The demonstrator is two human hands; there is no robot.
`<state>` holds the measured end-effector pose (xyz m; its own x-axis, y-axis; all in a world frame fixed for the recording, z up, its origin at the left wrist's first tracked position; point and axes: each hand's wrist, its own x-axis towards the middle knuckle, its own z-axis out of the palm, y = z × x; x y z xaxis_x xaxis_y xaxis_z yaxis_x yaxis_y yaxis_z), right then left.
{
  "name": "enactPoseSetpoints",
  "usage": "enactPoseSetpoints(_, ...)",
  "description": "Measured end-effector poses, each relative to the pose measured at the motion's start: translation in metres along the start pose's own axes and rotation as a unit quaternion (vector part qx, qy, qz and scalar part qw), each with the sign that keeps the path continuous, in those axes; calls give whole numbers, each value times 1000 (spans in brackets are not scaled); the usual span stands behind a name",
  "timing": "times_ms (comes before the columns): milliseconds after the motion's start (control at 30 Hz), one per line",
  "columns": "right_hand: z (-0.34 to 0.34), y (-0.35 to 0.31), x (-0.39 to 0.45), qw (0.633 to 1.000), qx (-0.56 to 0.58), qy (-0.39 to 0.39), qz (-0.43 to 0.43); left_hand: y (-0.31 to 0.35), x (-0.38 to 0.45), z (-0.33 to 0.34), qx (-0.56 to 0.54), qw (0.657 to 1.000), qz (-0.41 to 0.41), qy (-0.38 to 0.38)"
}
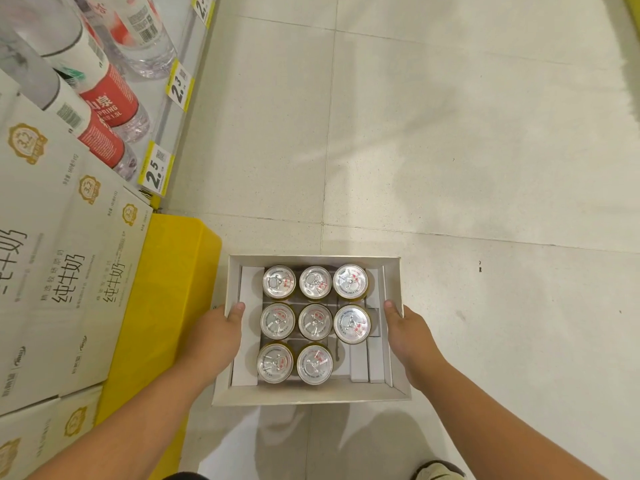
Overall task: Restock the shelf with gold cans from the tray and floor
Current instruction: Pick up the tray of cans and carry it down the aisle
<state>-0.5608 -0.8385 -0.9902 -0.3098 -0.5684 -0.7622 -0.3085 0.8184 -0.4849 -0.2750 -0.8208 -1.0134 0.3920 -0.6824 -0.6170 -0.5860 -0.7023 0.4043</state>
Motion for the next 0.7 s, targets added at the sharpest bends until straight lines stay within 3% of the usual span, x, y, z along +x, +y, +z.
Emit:
enactPoseSetpoints(233,-15,-16,-1,1000,-5,-1,-15,22,-6,-10,-16,1000,-2,-6)
enactPoseSetpoints(433,-57,-56,-28,999,11,-2,-32,81,-40,-52,-25,999,25,25)
enactPoseSetpoints(700,-190,-171,-173,997,20,17,-71,219,-169,-180,-12,998,48,29)
